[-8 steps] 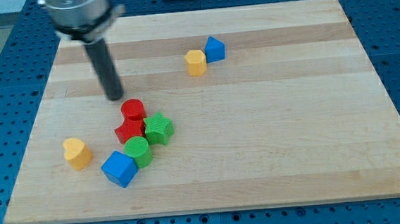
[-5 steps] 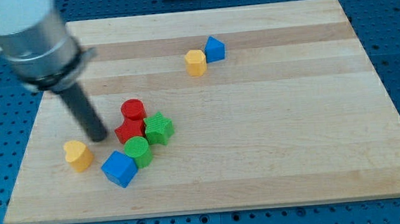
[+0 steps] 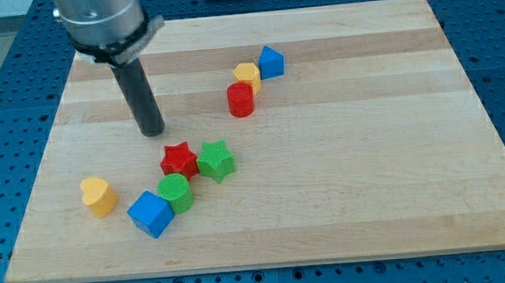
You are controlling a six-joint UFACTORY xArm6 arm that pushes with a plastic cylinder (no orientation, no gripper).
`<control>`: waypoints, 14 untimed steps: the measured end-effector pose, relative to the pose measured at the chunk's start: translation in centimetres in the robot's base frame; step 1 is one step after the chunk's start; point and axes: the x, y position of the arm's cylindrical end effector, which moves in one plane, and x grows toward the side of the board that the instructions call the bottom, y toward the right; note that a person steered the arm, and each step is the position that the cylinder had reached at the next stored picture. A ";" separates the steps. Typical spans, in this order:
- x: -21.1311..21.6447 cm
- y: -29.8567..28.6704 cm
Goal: Push the red circle right to the yellow hexagon
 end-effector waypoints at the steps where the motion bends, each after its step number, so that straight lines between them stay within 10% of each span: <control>1: -0.5 2.2; 4: -0.8 21.1; 8: -3.5 9.3; 14: -4.4 17.2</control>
